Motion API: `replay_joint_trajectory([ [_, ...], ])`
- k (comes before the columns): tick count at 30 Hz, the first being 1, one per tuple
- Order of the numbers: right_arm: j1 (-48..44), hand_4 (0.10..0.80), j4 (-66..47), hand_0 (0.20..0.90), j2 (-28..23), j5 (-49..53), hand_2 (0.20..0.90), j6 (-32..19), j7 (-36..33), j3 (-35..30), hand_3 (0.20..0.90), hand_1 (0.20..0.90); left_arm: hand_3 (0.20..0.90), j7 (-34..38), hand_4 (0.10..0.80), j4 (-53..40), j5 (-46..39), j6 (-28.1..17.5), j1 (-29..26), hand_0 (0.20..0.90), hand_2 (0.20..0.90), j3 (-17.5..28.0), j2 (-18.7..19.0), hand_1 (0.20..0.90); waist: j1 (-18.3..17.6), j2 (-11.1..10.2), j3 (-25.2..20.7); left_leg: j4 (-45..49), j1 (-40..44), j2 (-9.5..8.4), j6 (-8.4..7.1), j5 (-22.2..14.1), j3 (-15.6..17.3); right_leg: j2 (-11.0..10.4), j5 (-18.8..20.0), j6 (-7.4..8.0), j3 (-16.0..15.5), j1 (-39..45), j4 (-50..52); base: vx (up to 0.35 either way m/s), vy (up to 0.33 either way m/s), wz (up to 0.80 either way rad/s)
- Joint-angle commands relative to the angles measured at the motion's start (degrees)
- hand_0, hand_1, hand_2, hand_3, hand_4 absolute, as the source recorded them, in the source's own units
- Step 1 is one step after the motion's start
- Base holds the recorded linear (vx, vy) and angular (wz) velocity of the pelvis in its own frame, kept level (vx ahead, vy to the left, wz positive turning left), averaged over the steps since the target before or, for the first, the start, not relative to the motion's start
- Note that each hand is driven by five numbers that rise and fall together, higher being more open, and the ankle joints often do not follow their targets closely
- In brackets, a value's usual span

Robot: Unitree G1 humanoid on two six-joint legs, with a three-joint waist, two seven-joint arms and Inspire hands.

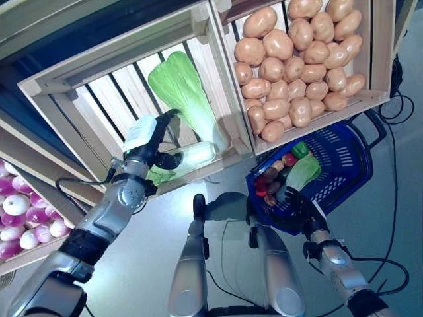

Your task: Put vegetables into the basket

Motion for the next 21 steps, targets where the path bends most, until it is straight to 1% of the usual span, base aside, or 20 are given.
replay_joint_trajectory([
  [1,3.13,0.8,-4.92,0.9,-1.84,-1.78,0.9,-3.14,-0.82,-1.83,0.9,0.9,0.9,4.29,0.8,-2.76,2.89,1.31,0.66,0.9,0.9,3.8,-0.39,0.9,-0.42,-0.11,-0.26,5.65,-3.65,-3.93,1.96,-2.08,0.74,-0.94,2.68,0.99,-1.65,5.45,-5.09,-0.009,0.013,0.03],
  [5,3.08,0.8,-5.0,0.9,-2.44,-1.66,0.9,-2.85,-0.56,-1.93,0.9,0.9,0.9,3.92,0.8,-1.56,1.97,3.94,1.73,0.9,0.9,2.96,-0.47,0.9,-0.29,0.09,-0.26,5.78,-4.02,-3.88,1.89,-2.12,0.88,-1.14,2.62,1.11,-1.77,5.22,-5.04,-0.002,0.004,0.01],
  [8,2.37,0.8,-5.35,0.9,-2.76,-1.46,0.9,-2.51,-0.94,-1.8,0.9,0.9,0.9,3.22,0.8,-0.76,0.99,5.69,1.38,0.9,0.9,1.69,-1.02,0.9,-0.43,0.13,-0.26,5.41,-4.76,-3.88,1.89,-1.63,1.08,-1.16,3.12,1.2,-1.8,4.45,-5.33,-0.027,0.013,0.03],
  [13,1.53,0.8,-5.26,0.9,-2.76,-1.42,0.9,-2.34,-1.25,-1.08,0.9,0.9,0.9,3.49,0.8,0.85,0.25,5.72,-0.18,0.9,0.9,-0.05,-1.5,0.9,-0.8,-0.34,-0.26,5.45,-4.87,-3.59,1.89,-1.83,1.39,-0.96,3.06,1.38,-1.44,4.01,-5.05,0.0,0.0,0.0],
  [17,0.05,0.8,-5.08,0.9,-2.94,-1.33,0.9,-1.99,-1.16,-0.55,0.9,0.9,0.9,5.42,0.8,2.92,0.89,6.36,-2.99,0.9,0.9,-1.76,-2.3,0.9,-1.38,-0.71,-0.26,5.31,-5.61,-3.42,1.83,-1.32,1.43,-0.61,3.48,1.41,-0.92,3.15,-5.01,0.0,0.0,0.0],
  [21,-0.6,0.8,-4.7,0.9,-2.94,-1.16,0.9,-1.82,-0.93,0.07,0.9,0.9,0.9,5.49,0.8,5.05,0.98,6.27,-5.3,0.9,0.9,-2.78,-2.69,0.9,-1.71,-1.21,-0.26,5.59,-5.76,-3.22,1.73,-1.39,1.64,-0.48,3.53,1.42,-0.66,3.05,-4.98,0.0,0.0,0.0],
])
